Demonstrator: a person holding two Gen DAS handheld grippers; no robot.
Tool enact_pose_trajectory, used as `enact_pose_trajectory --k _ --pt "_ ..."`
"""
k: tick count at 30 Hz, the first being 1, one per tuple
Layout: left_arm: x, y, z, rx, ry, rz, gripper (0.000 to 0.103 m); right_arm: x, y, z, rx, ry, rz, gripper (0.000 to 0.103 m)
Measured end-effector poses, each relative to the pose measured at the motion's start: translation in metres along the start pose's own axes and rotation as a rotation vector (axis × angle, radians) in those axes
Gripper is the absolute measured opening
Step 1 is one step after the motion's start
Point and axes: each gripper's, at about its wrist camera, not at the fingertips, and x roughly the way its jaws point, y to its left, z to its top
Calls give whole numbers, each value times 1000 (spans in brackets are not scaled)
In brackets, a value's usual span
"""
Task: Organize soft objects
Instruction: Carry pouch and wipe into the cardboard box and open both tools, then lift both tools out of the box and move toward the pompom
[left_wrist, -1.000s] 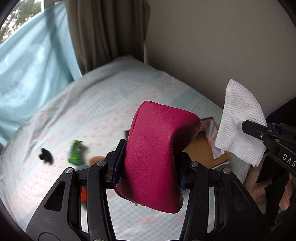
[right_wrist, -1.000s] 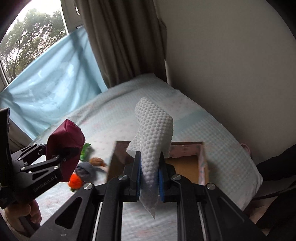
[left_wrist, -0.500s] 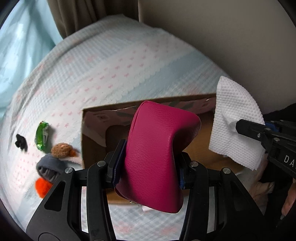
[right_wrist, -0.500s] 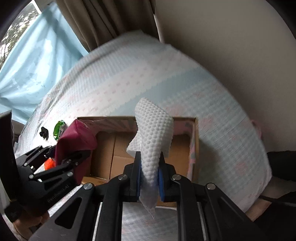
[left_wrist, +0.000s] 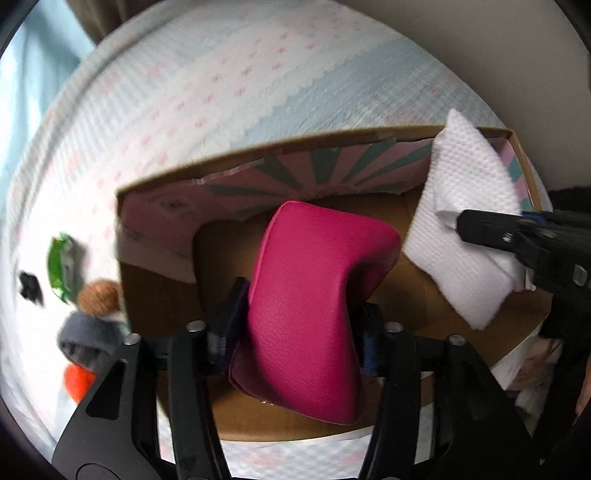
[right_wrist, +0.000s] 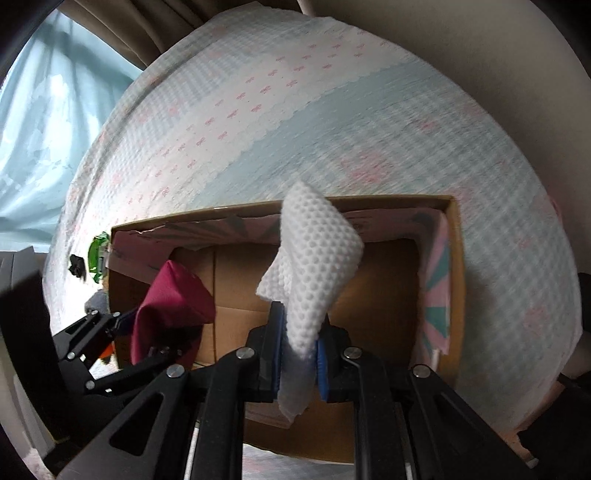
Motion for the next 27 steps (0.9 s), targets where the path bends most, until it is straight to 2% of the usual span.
enact_pose_trajectory --k 1,2,3,4,8,16,22,27 --pt "-5 -2 -1 19 -22 21 80 2 0 1 3 6 -7 19" --pt "-8 -1 -2 28 -35 31 102 3 -1 2 6 7 -20 41" --pt "-12 -2 -3 34 -50 39 103 5 -3 2 12 11 -26 86" --pt "-14 -1 -2 36 -47 34 103 6 -4 2 19 18 -18 103" --pt "-15 -4 -2 27 -24 -6 103 7 -10 -1 52 32 5 103" --pt "-29 -8 -5 -6 -25 -42 103 -11 -9 -9 24 -20 -15 103" --pt "-62 -9 -11 -20 -70 -19 103 -41 -3 -17 1 -91 -29 103" --pt "-107 -8 -20 -28 -134 16 103 -93 15 -30 -31 -185 -62 103"
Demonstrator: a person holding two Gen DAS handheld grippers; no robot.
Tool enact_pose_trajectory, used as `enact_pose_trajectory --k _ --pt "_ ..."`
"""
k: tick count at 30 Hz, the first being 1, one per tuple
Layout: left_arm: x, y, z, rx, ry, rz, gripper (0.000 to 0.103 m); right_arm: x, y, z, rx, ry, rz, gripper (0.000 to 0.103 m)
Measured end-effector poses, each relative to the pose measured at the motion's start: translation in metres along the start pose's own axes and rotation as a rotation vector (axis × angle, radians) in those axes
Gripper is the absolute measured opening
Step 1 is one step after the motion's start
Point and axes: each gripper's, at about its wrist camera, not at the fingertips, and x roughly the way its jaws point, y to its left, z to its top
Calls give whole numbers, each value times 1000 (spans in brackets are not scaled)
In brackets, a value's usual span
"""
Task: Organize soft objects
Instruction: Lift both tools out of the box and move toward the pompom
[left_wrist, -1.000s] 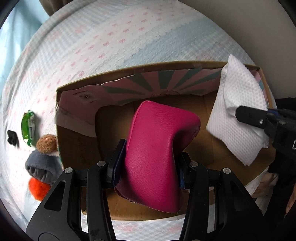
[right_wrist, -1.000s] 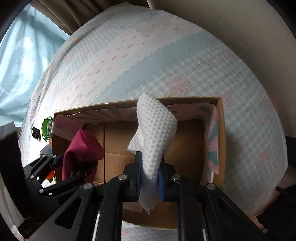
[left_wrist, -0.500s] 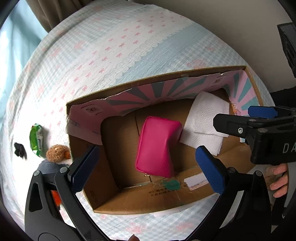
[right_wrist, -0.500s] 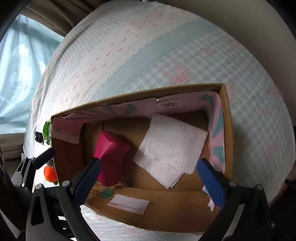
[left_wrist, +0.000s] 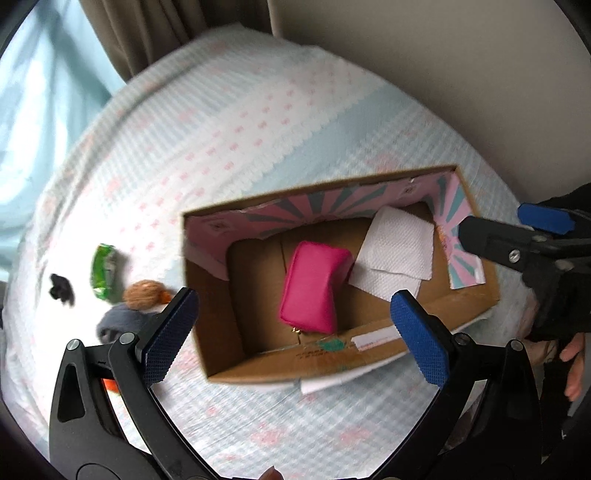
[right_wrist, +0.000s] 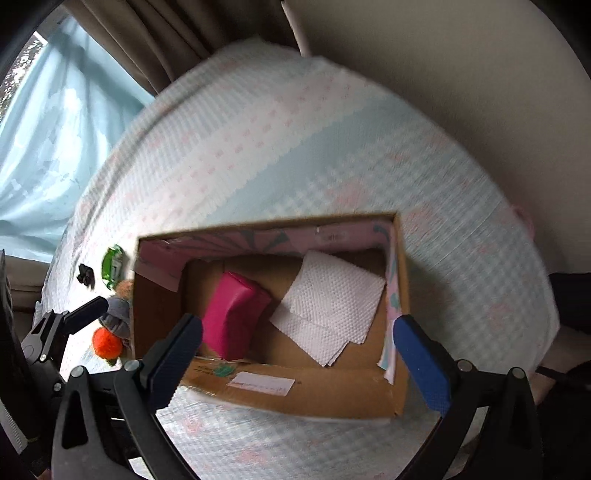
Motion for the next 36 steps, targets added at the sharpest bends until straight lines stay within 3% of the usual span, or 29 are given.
enact_pose_trajectory --k 10,16,22,28,36 --pt "-116 31 -28 -104 -182 16 103 -117 43 -16 -87 -225 -60 103" --pt "-189 57 -57 -158 -320 15 103 -177 72 -46 -129 -343 -95 103" --pt "-252 82 -96 -155 -424 41 103 -216 92 -92 -85 -432 -125 103" --pt "-287 108 -139 -142 -477 44 103 -244 112 -140 -13 -519 -175 103" --pt "-298 151 -181 -151 -501 47 103 -246 151 -178 -33 -549 -199 103"
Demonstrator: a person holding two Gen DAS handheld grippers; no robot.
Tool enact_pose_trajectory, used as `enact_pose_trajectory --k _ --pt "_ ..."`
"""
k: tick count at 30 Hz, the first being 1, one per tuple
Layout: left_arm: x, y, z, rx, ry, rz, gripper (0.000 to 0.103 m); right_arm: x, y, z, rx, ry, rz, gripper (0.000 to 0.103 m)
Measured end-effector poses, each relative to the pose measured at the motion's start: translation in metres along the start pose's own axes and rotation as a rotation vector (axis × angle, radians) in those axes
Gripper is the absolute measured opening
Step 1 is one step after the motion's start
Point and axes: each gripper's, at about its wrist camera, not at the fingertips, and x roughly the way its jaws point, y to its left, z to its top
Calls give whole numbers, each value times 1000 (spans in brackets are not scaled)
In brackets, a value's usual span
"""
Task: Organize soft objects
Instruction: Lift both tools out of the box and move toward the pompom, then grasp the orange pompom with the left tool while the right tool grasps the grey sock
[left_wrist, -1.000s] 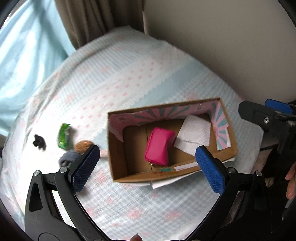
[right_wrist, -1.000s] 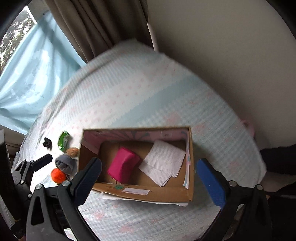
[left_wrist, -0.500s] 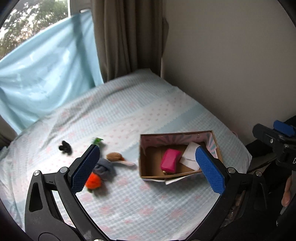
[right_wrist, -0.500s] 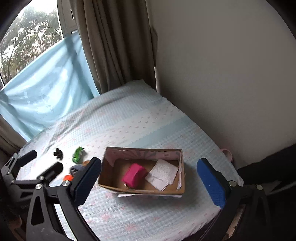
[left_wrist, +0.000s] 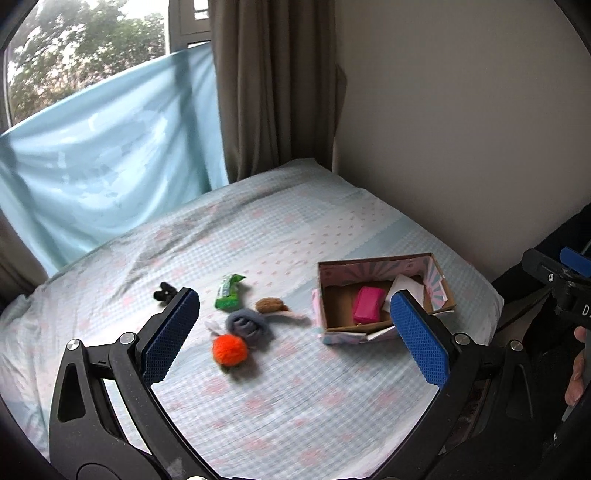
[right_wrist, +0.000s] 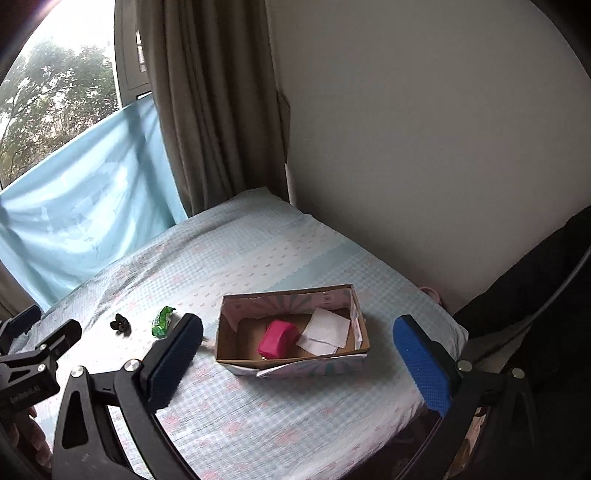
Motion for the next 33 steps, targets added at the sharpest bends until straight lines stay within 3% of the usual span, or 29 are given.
enact_pose_trajectory --k 7,15,28,33 --pt "7 47 -23 -35 -19 41 103 8 43 -18 -48 -24 62 103" --pt "46 95 -56 -88 35 84 103 55 104 -36 -135 -6 195 103" --pt "167 131 -130 -131 100 114 102 201 197 -81 -252 102 423 103" --pt "232 135 -163 -126 157 94 92 261 225 -105 -318 138 494 102"
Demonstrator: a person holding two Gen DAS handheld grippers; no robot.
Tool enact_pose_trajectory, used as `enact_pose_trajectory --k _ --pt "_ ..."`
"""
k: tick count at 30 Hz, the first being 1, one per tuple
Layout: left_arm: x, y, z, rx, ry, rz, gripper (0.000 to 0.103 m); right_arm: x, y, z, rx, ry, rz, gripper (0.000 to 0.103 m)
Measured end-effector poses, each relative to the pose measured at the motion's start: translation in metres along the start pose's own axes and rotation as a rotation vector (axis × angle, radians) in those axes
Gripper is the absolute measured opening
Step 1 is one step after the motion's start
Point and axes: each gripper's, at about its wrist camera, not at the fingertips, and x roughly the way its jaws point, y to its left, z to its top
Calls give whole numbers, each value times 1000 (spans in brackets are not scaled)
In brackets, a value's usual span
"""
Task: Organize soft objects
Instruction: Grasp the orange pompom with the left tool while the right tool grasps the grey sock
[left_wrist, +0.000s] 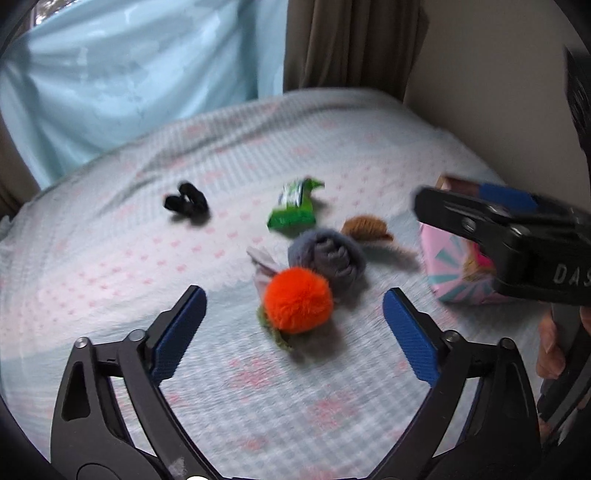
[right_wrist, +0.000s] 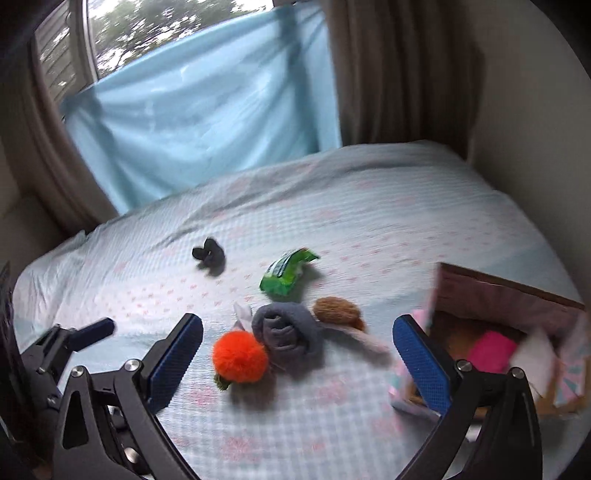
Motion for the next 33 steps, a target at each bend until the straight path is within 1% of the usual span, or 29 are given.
enact_pose_trajectory --k 3,8,13,15,17,20,22,24,25,26,27,28,30,33 --pt "32 -3 -10 22 10 9 89 41 -4 -9 -6 38 29 101" --pt "78 -6 -20 27 12 31 81 100 -8 -25 -18 118 65 95" --pt "108 -7 -28 15 35 45 79 141 -5 -36 -52 180 106 89" --pt "113 -9 -30 27 44 45 79 153 -3 -38 -71 207 121 80" --pt "118 -11 -32 43 54 44 78 164 -2 -38 -75 225 135 78" --pt "124 -11 -33 51 77 41 68 172 -4 -35 -60 235 146 78" --pt "128 -9 -33 43 97 40 64 175 -4 -33 -56 235 150 78" --pt "132 -6 -34 36 111 36 49 182 -3 -34 -63 256 145 76" --pt "133 -5 -34 33 119 33 46 184 -2 -34 -61 262 145 76" --pt "136 -3 -34 29 129 30 38 186 -1 -35 -58 263 145 74" --pt "137 -2 -34 27 135 27 35 186 -1 -34 -53 260 147 71" --pt "138 -1 -34 26 138 24 34 186 -2 -34 -48 256 151 69" --pt "137 0 -34 28 132 19 30 185 -3 -33 -41 249 155 58" --pt "134 0 -33 28 123 14 28 182 -4 -32 -32 245 155 49"
